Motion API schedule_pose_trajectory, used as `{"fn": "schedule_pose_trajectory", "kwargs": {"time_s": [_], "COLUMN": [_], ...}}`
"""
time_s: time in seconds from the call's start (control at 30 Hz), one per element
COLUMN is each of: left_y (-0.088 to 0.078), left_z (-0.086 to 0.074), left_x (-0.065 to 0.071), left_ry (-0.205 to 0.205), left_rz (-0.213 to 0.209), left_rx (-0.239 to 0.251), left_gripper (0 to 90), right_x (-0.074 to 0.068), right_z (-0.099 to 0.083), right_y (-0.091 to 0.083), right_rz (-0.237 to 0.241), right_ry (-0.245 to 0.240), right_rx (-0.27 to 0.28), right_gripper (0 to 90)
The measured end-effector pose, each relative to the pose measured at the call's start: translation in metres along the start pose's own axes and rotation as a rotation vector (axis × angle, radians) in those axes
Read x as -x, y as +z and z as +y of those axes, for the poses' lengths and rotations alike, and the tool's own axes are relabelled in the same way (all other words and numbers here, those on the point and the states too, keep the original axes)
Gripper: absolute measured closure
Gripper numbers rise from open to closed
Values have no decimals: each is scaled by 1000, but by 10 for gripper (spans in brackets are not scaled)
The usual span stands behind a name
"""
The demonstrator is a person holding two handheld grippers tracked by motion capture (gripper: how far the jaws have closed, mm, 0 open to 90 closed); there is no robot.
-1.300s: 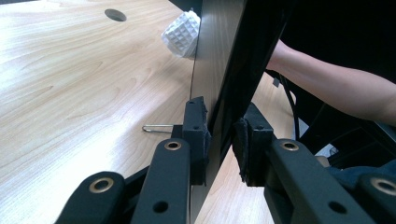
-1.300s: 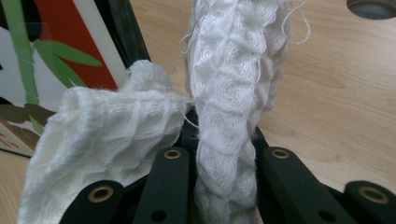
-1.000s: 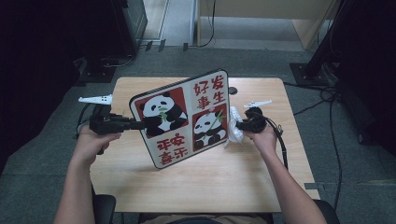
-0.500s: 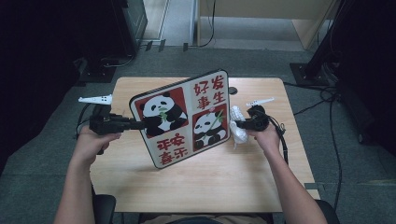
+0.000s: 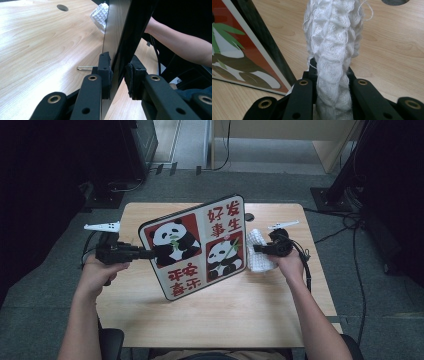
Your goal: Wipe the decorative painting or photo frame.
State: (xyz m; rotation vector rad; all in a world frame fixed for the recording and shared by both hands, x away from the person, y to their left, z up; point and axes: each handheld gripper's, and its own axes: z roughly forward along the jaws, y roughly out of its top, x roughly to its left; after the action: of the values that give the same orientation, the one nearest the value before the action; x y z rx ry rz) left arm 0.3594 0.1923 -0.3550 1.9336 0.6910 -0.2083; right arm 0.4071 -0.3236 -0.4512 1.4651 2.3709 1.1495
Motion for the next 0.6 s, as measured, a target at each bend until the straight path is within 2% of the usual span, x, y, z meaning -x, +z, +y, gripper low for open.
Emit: {"fn": "schedule_pose_trajectory", "kwargs": {"time_s": [0.3,0.6], "left_y": [0,0], "left_z": [0,0], "left_x": [1,0], "left_ry": [1,-3], "left_rz": [5,10], "left_rx": [0,3], "left_gripper": [761,761], "right_x": [6,19], "right_z": [5,7], "right_y": [-13,-28], "right_rz": [-31,-74], "right_ry": [0,8], "right_rx": [18,35], "right_gripper": [780,779]}}
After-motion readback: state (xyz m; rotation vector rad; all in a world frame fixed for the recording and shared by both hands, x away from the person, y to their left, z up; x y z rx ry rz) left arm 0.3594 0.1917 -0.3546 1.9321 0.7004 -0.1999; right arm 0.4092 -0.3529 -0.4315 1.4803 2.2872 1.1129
